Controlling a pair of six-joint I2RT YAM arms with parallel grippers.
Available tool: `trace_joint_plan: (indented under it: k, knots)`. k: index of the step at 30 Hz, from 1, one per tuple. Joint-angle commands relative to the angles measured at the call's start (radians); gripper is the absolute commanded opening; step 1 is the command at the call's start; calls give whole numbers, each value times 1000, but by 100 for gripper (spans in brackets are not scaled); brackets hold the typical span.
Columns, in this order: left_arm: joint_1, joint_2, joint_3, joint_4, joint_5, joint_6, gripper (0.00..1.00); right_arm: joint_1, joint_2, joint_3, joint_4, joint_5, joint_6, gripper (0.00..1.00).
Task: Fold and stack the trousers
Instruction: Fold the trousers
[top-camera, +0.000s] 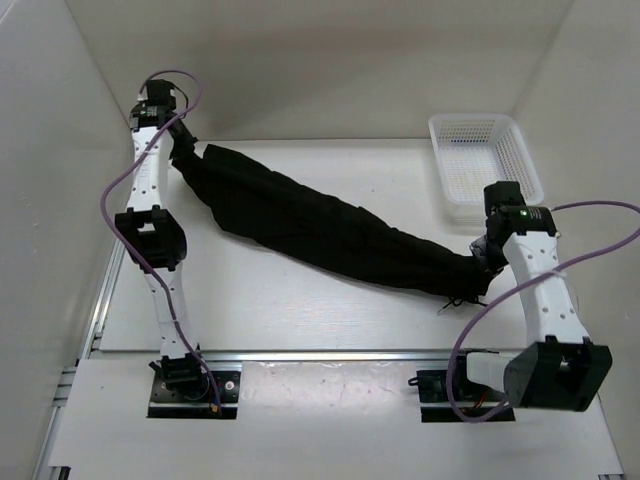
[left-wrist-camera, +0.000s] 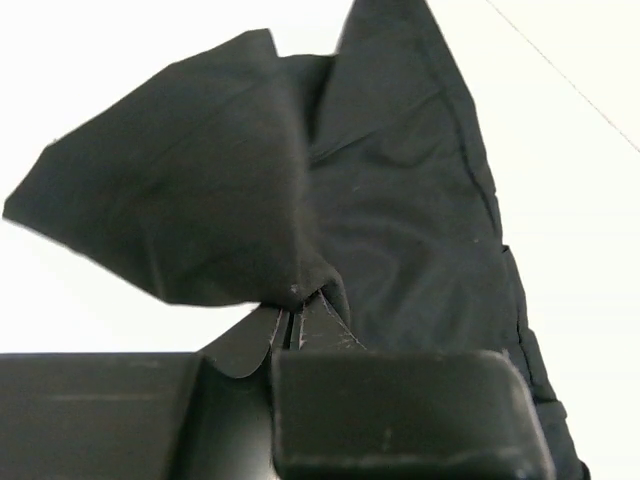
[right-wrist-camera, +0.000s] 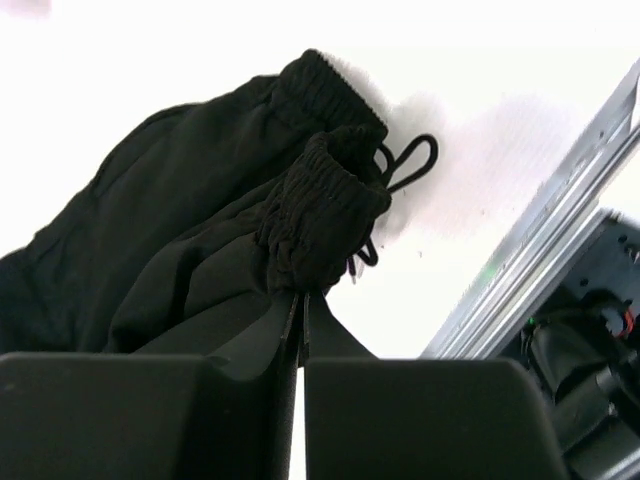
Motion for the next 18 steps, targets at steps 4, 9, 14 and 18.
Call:
trace_joint_plan:
  k: [4, 9, 14, 18]
  knots:
    - [-39, 74, 117, 157, -71, 31, 10, -105, 101, 74, 86, 64, -159, 0]
    - [-39, 176, 220, 232, 38, 18, 100, -123, 234, 163, 143, 38, -214, 24]
    - [-27, 157, 225, 277, 81, -1, 100, -149, 323, 246, 143, 18, -274, 75]
    - [36, 0, 78, 277, 112, 36, 97, -149, 277, 226, 127, -2, -308, 80]
